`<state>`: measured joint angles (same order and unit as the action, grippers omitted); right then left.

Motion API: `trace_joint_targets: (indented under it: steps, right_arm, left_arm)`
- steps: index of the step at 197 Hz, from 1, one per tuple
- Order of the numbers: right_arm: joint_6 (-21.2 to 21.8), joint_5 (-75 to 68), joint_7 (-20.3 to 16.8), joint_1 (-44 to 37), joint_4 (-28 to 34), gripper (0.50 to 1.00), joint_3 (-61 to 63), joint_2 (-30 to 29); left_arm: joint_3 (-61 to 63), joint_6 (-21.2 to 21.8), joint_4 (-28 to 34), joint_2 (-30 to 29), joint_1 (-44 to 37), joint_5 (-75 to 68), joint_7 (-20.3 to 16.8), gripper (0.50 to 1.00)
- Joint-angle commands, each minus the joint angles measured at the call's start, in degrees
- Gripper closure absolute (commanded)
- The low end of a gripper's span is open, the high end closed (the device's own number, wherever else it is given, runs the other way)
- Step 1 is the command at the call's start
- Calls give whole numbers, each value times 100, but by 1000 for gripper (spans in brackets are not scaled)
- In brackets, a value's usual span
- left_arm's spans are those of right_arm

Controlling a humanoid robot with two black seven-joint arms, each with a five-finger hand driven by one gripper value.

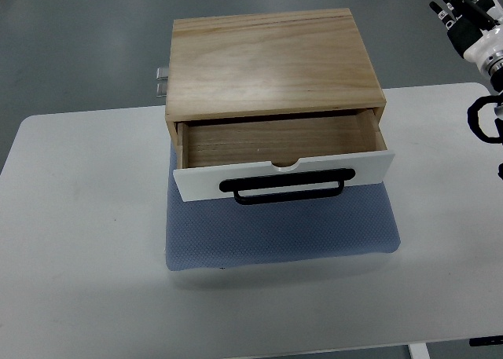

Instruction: Open wood drawer with right hand

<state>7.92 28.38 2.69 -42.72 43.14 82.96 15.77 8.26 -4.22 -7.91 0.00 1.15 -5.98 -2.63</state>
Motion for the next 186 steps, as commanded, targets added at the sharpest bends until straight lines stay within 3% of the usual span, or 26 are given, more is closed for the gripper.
trace_joint_targets:
  steps: [1, 55, 186]
  right_arm:
    - [16, -192, 47, 185, -7, 546, -8, -12]
    - [386, -324, 144, 677, -7, 546, -105, 14]
    - [324, -333, 179, 844, -16, 548, -1344, 287]
  left_arm:
    - [0, 0, 0, 0, -1, 0, -1, 500]
    - [0, 0, 0, 0, -1, 0, -1, 500]
    - [0, 0, 0, 0, -1, 0, -1, 500]
